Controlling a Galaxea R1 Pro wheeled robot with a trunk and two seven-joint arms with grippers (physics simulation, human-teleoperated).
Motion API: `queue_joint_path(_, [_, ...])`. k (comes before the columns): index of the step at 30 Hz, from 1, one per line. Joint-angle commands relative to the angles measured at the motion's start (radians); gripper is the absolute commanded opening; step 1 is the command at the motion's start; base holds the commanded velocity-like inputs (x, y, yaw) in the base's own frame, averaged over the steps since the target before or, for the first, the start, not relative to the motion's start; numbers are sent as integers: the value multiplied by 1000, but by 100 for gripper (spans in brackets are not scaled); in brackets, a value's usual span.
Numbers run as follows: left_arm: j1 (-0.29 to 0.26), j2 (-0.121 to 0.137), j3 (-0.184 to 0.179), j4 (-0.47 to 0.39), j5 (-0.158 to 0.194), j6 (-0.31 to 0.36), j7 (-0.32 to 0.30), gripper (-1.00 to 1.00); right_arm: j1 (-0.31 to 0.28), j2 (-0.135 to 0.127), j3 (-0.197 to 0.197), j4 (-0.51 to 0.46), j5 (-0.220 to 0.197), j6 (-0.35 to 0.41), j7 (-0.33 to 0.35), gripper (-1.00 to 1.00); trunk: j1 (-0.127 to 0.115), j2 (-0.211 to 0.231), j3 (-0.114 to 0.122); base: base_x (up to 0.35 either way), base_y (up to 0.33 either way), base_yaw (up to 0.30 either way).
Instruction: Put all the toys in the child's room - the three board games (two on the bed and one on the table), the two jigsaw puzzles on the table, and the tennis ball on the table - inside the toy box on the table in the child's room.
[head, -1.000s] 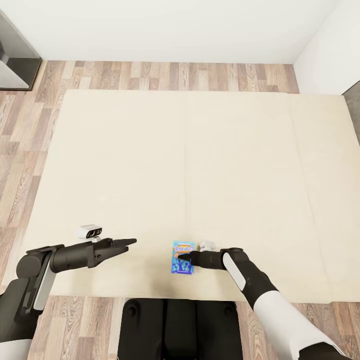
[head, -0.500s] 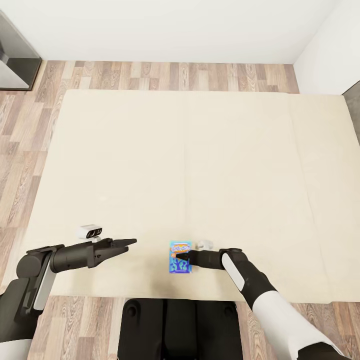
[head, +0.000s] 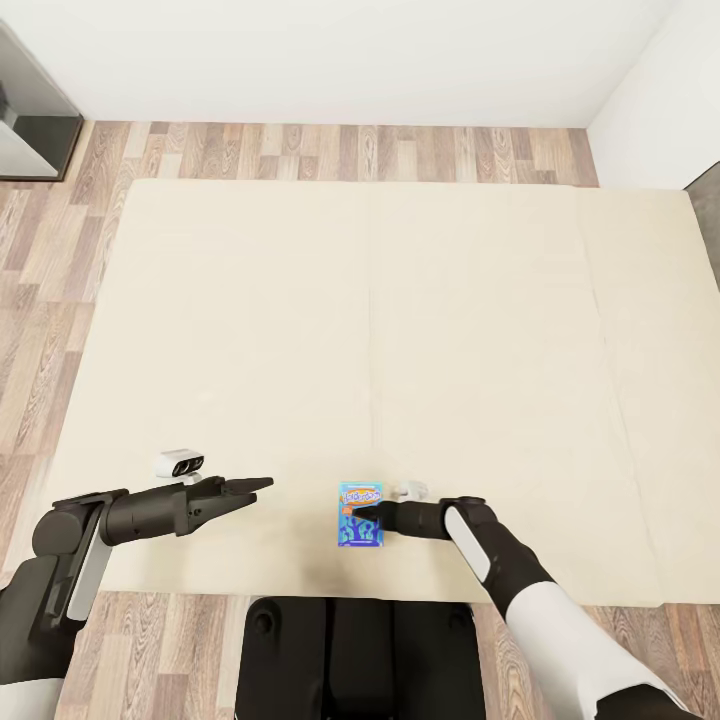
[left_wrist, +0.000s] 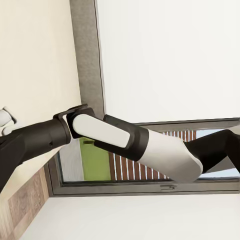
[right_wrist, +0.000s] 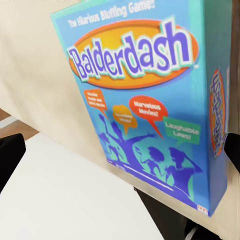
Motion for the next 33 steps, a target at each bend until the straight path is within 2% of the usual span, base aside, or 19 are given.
queue_joint_path(1, [0, 0, 0, 0, -1, 11, -4, 100, 0, -2, -1, -1, -3, 5, 0, 100, 1, -2, -1, 0, 0, 0])
queue_joint_path(10, [0, 0, 0, 0, -1, 10, -4, 100, 0, -10, -5, -2, -5, 2, 1, 100, 1, -2, -1, 0, 0, 0])
queue_joint_path(33, [0, 0, 0, 0, 0, 11, -4, 100, 0, -4, -5, -2, -4, -6, 6, 100, 1, -2, -1, 0, 0, 0])
